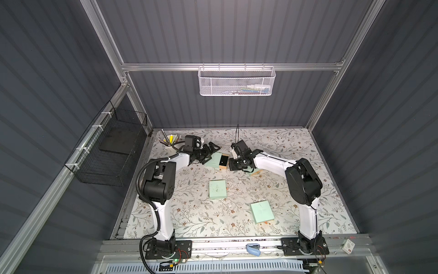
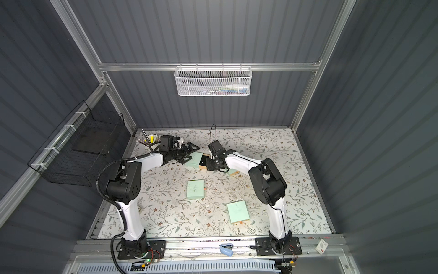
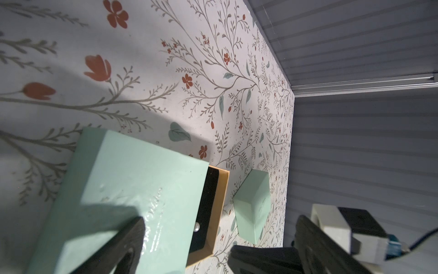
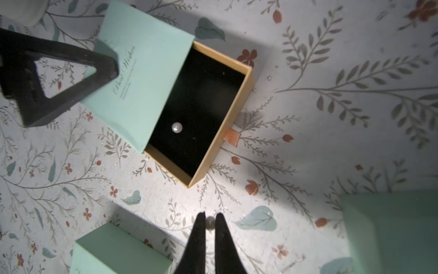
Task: Take out the earrings from the drawer-style jewelry box
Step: Place the earring at the center of the board.
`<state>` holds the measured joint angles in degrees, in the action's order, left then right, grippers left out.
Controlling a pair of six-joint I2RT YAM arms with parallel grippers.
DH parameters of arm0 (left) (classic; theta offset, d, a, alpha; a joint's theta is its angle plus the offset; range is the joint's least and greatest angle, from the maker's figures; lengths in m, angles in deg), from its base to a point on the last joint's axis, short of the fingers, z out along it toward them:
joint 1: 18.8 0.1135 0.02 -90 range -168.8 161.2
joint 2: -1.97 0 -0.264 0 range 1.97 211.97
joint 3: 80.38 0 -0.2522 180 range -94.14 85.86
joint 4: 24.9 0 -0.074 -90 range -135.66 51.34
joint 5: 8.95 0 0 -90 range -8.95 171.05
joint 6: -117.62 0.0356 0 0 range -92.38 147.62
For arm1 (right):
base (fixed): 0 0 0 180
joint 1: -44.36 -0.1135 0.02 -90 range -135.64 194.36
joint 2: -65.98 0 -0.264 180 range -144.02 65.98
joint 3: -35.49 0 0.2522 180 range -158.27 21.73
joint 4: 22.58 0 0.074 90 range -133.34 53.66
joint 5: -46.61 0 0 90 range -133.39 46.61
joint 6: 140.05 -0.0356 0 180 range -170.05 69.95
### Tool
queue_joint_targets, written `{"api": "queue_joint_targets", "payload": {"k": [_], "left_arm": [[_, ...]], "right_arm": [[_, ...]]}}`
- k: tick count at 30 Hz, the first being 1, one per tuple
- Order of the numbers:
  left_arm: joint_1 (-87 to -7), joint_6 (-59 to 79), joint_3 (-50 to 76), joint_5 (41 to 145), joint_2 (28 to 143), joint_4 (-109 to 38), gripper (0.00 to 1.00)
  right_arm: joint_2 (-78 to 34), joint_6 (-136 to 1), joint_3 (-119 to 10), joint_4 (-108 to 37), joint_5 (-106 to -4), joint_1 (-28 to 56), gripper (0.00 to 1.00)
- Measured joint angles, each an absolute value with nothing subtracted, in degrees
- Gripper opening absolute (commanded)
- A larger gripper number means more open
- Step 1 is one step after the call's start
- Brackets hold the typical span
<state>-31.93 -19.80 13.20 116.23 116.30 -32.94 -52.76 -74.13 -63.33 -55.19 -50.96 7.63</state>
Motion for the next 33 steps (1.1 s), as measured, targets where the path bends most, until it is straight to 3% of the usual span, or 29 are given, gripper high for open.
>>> {"api": "queue_joint_targets", "payload": {"k": [16,33], "left_arm": [[-31.93,-19.8,13.2,116.23,116.3,-32.94,1.0],[-31.93,-19.8,13.2,116.23,116.3,-32.96,1.0]], "right_arm": [[-58.62,-74.37,-69.16,-56.11,-50.88,7.56,0.11],[-57.66,-74.48,-67.39,-56.76,-50.92,7.56,0.13]]}}
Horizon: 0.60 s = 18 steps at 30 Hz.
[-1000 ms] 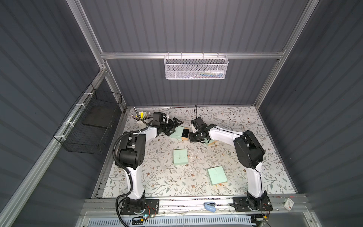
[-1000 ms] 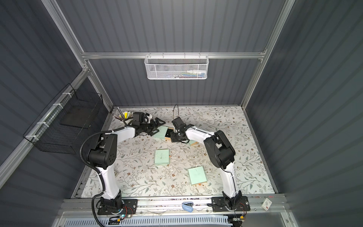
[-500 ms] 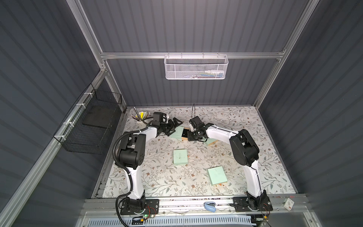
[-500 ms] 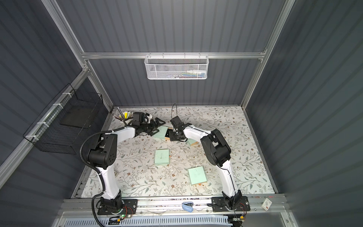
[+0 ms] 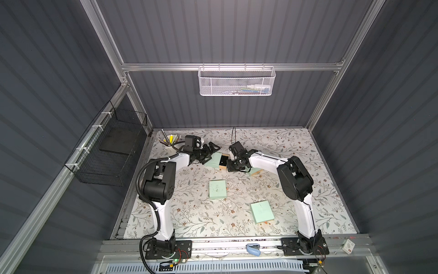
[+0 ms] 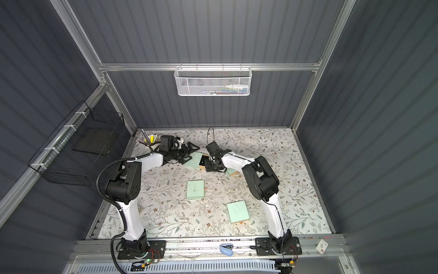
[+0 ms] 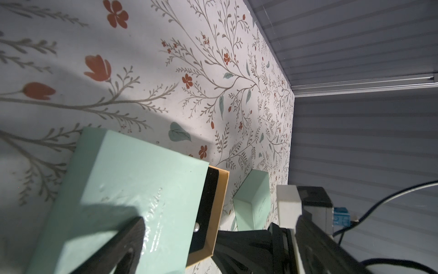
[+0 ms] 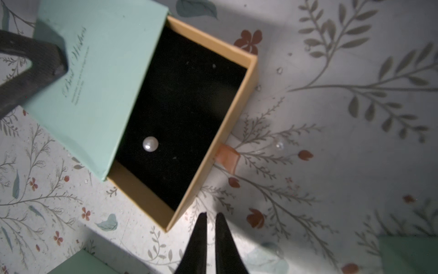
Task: Take out the earrings from the drawer-style jewelry box
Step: Place the earring at the center of the board.
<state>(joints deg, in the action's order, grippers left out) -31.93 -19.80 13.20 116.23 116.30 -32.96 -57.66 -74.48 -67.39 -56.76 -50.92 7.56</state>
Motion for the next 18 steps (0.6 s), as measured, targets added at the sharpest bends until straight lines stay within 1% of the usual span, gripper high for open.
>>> {"api": "queue_joint_targets", "payload": {"k": [10,18], "left_arm": [[-31.93,-19.8,13.2,116.25,116.3,-32.94,1.0],[-31.93,-19.8,13.2,116.25,116.3,-32.94,1.0]], "right_arm": [[-50.88,-74.26,-67.02,-56.94,-50.88,7.56,0.17],[-50.25,-73.49,-69.73,-59.36,-50.44,7.52,0.22]]}}
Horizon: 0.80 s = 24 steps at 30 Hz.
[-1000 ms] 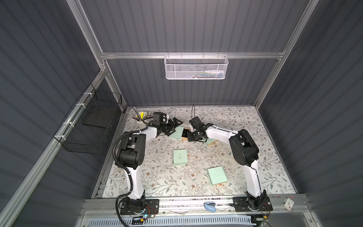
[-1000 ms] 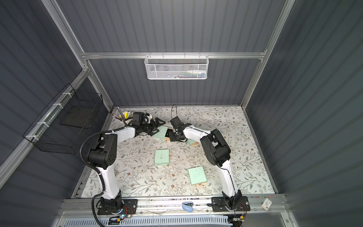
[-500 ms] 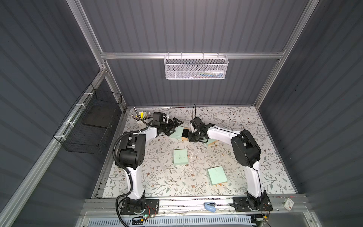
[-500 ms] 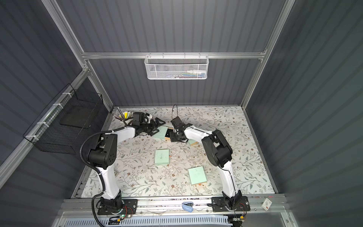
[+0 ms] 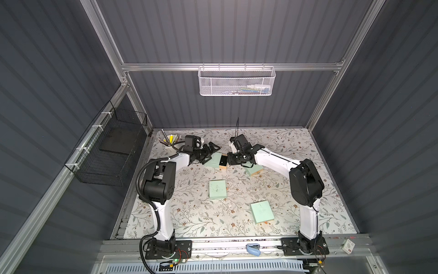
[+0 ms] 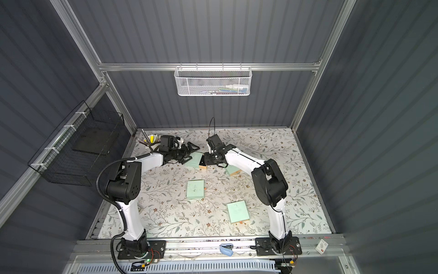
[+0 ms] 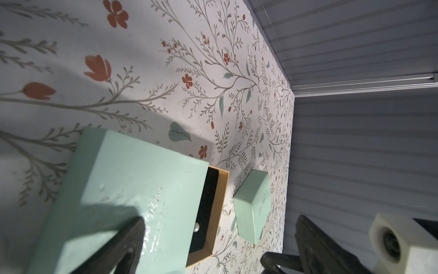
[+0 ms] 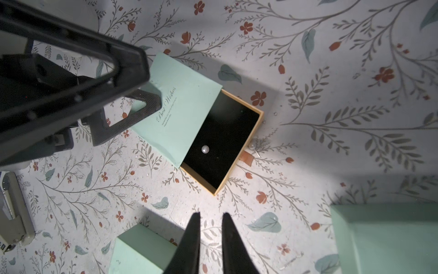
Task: Take out the earrings from the drawer-style jewelry box
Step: Place the earring at the center of the board, then pick up the earring from the drawer.
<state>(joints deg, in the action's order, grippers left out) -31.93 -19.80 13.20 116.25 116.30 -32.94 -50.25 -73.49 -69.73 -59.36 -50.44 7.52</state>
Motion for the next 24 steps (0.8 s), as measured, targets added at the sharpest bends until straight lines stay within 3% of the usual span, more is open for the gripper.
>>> {"api": "queue_joint_targets", "payload": {"k": [24], "left_arm": [[-31.93,-19.8,13.2,116.25,116.3,-32.94,1.0]], "right_arm": [[-66.51,-69.08,-88.77,-68.67,-48.93,5.27,0.25]]}}
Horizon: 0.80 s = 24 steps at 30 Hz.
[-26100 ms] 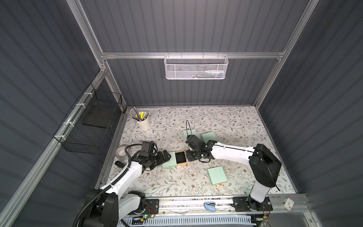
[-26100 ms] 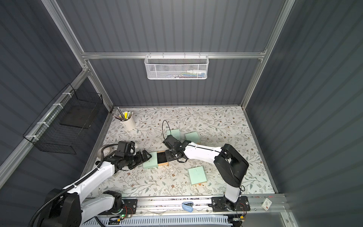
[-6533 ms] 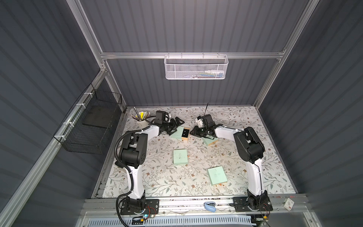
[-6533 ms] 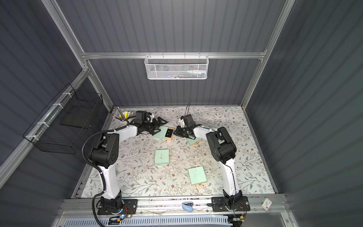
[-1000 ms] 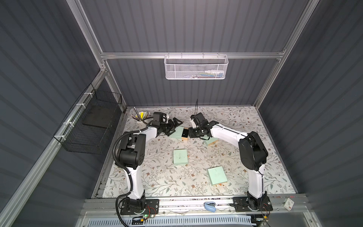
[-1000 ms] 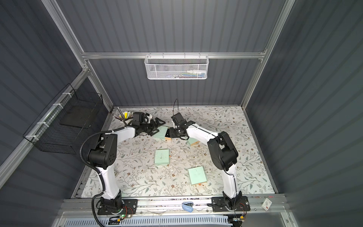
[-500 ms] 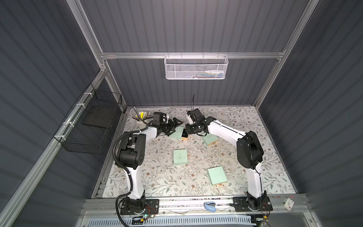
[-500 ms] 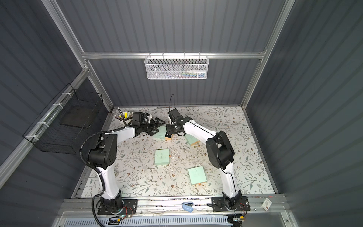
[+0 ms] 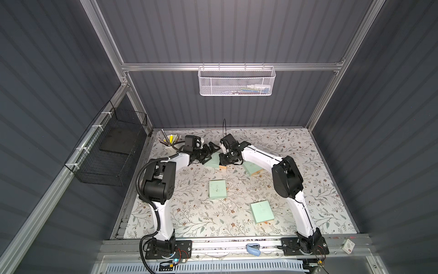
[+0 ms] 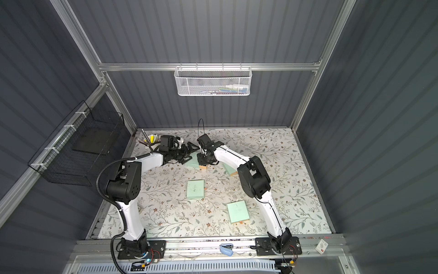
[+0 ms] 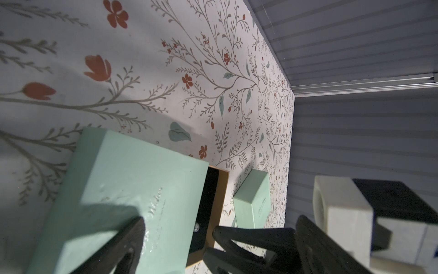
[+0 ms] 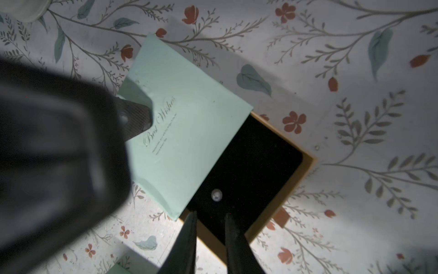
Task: Take out the earrings from the drawer-style jewelry box
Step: Pick up the earring from the drawer.
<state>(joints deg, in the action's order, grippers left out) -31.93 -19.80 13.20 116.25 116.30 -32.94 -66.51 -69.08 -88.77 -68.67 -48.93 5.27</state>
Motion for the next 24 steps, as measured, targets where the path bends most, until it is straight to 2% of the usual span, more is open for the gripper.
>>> {"api": "queue_joint_targets", "payload": {"k": [24], "left_arm": [[-31.93,-20.06,13.24,116.23,116.3,-32.92,1.0]], "right_arm": [[-71.73,-67.99,-93.51,-70.31,-47.79,5.55,0.22]]}}
